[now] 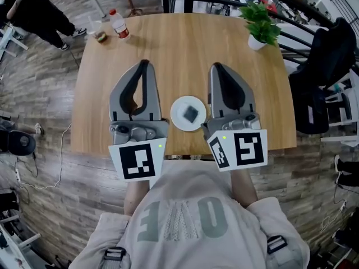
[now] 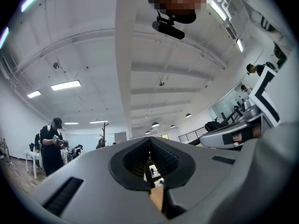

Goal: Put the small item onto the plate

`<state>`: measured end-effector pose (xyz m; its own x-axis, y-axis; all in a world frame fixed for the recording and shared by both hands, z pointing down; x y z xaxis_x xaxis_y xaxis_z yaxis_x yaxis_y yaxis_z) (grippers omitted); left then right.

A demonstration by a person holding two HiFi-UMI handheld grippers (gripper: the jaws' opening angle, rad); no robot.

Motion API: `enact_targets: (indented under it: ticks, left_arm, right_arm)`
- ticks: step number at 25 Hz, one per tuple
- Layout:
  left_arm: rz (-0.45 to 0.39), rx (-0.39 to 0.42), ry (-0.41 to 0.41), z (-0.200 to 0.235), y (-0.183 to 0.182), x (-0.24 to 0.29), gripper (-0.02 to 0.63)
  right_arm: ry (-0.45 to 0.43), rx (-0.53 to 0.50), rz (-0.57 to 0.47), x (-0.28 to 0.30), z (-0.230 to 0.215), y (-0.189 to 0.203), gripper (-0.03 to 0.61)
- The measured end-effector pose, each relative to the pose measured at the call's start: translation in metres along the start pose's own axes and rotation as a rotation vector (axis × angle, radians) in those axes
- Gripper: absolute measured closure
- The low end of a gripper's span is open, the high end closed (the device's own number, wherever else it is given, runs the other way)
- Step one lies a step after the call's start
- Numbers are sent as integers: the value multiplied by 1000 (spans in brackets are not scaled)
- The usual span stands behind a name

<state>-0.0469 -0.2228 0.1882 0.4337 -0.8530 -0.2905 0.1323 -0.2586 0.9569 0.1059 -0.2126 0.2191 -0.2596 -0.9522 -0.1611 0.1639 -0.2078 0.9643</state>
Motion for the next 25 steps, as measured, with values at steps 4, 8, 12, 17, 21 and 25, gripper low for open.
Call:
enact_targets:
  ticks: [4,8,12,17,21,25]
  left_arm:
    - [8,-3,23,-6,2,5,604]
    - [15,-6,45,-10,4,9,604]
    - [17,-10,54,-13,4,10,604]
    - [24,-8,62,-14,5,12,604]
    - [32,-7,64,-14,8,13,604]
    - [42,-6,65,-16,11,13,604]
  right_arm:
    - [76,-13,17,-12,-4,6,563]
    - [80,-27,37,-11,-4,11,563]
    - [90,-28,51,-13,-7,11,563]
    - [88,-37,64,-12,-8,13,563]
    - [85,-39,76,-13,-9,17,563]
    - [79,-60,102,-12,-10,21,563]
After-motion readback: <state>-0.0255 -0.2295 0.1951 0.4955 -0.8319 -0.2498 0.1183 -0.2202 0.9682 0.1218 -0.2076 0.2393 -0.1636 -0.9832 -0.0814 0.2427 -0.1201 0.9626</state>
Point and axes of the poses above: the fingertips, and each gripper's own axes: x forward along the fingers, z to its left, y out of its underside, the point moved 4 cm from there along -x, backward along the fingers, and after that the axes turned 14 degrees about -x, right-handed, at the moved point
